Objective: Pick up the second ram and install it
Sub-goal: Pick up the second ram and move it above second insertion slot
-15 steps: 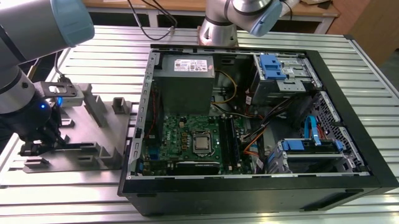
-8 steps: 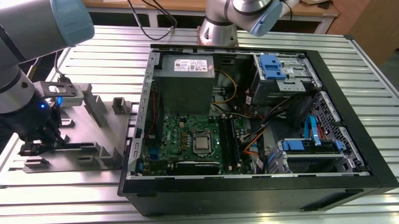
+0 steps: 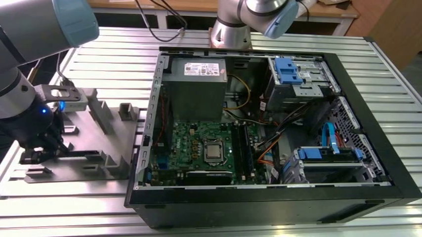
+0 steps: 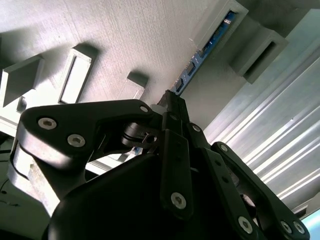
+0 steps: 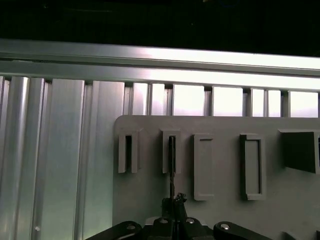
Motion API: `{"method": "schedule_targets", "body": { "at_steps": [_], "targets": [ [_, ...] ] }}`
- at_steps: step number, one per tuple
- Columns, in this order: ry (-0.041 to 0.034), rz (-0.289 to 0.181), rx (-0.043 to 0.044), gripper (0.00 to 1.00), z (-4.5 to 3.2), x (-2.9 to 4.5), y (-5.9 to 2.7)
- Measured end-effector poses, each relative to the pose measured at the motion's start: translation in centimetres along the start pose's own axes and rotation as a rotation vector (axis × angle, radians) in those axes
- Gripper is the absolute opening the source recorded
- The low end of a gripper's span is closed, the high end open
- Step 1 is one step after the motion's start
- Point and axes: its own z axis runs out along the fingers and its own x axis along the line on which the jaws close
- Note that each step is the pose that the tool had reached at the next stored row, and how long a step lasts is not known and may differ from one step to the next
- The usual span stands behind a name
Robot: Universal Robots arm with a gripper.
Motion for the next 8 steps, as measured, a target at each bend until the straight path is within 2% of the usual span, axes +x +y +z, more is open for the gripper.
{"method": "schedule_targets", "body": {
  "at_steps": [8],
  "targets": [
    [-0.0005,0.0,0.0,0.08,-1.68,-0.07,0.08]
  ]
}}
